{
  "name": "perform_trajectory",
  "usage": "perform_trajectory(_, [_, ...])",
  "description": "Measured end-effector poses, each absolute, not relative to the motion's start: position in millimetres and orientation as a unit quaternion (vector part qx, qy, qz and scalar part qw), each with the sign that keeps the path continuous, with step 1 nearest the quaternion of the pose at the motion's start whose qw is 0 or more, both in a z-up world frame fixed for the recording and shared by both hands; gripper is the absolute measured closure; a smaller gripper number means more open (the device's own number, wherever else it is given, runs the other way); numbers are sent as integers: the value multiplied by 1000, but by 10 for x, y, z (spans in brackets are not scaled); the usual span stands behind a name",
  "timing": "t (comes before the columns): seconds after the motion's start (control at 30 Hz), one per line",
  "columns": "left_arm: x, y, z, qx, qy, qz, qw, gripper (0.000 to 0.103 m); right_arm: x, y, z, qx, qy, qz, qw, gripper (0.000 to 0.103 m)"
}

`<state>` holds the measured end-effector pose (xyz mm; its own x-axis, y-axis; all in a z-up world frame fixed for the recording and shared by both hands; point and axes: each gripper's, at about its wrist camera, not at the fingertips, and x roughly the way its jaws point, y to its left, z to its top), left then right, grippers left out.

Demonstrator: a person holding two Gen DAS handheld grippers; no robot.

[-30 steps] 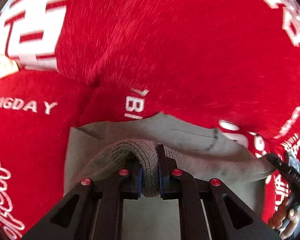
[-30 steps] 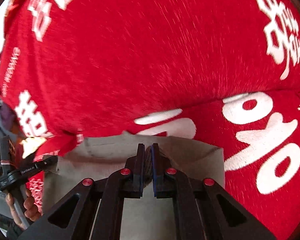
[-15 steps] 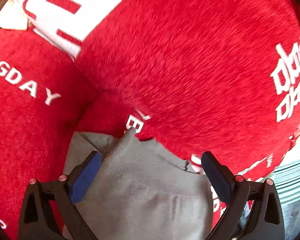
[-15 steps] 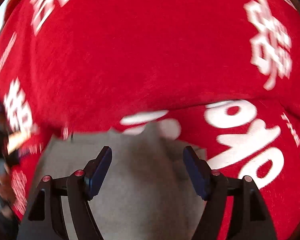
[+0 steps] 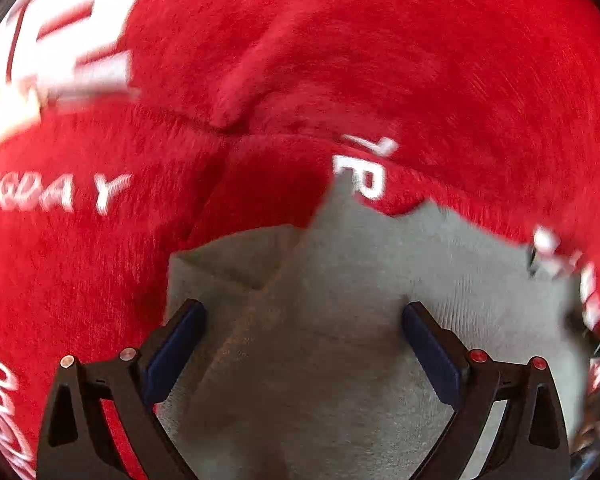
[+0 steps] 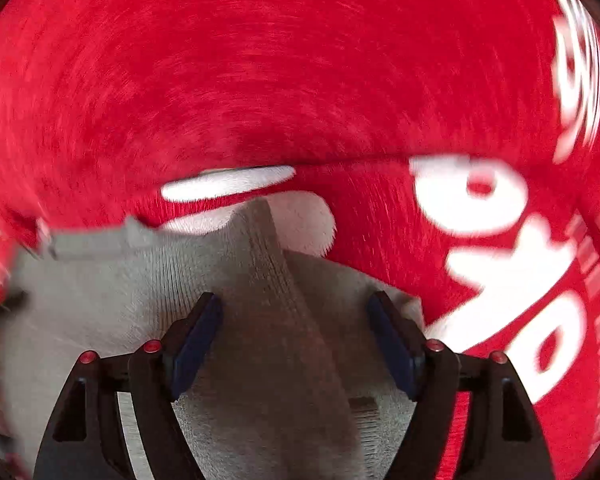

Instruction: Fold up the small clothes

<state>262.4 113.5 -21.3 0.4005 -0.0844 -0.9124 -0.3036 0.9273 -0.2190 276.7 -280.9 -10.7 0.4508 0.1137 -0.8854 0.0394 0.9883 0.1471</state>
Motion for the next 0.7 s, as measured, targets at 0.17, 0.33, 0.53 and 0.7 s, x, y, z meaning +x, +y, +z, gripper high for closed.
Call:
perform_trajectory(0.17, [2378,1196,168,-167,516,98,835,3,2540,-2616,179,15,501,-18,865,23])
perform_trajectory(0.33, [1763,641,464,-120,494,40,860,3,1930,-1908,261,-19,492,74,867,22])
perform_trajectory(0.53, [1614,458,173,-65,511,74,854,2,1678,-1879,89,-68,491,60,867,22])
perform_trajectory(0.7, [1438,991,182,-123,513,88,845,1,1604,-2724,122,-24,506,-11,862,20])
